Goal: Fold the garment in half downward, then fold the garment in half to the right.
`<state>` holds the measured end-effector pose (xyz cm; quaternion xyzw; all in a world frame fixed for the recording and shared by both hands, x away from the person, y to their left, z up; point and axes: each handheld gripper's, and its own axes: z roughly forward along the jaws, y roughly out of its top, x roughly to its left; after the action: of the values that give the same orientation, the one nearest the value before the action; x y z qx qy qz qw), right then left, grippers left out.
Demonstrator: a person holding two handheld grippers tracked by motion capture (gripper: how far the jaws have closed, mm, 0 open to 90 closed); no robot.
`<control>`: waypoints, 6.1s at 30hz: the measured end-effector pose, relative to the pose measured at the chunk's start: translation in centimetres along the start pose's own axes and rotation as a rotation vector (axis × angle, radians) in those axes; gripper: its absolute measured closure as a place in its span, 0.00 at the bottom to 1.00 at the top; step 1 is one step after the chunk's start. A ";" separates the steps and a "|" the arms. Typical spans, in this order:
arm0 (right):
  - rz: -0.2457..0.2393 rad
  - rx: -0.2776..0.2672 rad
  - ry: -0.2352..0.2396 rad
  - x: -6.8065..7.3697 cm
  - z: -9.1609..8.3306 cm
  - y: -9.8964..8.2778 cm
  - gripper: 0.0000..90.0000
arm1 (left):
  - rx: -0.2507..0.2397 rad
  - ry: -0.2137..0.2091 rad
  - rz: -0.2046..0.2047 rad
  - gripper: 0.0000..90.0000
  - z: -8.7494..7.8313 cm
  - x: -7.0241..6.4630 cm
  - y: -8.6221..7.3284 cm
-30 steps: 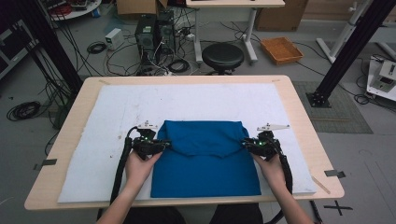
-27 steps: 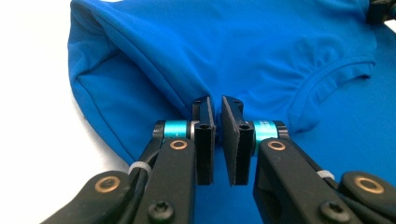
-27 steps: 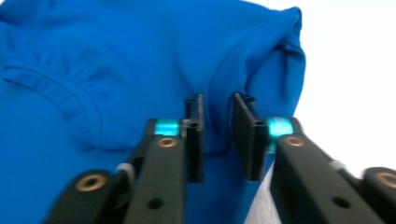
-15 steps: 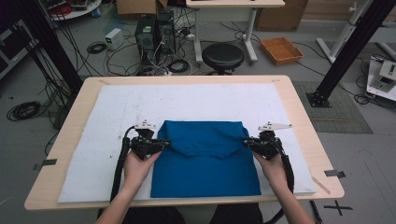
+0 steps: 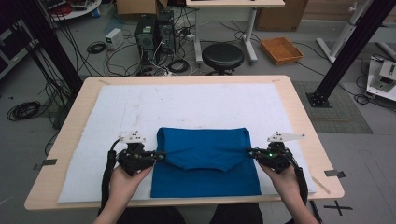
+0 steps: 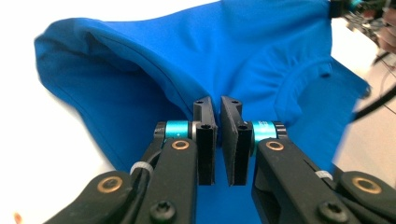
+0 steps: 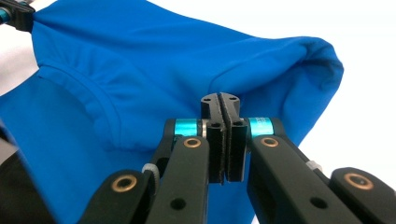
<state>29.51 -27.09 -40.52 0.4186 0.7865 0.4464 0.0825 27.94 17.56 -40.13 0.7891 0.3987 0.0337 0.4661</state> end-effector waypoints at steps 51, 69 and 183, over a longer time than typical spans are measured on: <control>0.019 0.070 -0.211 -6.0 6.4 1.7 0.98 | 0.085 0.296 0.026 0.86 6.1 7.4 2.4; -0.023 0.021 -0.234 -7.8 6.9 2.7 0.99 | -0.009 0.314 0.001 0.95 6.6 8.9 2.7; -0.061 -0.170 -0.139 -5.2 0.7 4.5 0.52 | -0.148 0.133 -0.381 0.62 1.6 -1.2 -6.7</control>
<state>35.79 -29.35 -38.74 0.4160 0.7504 0.4788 0.1857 23.80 17.32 -45.78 0.6591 0.5671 0.0262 0.4932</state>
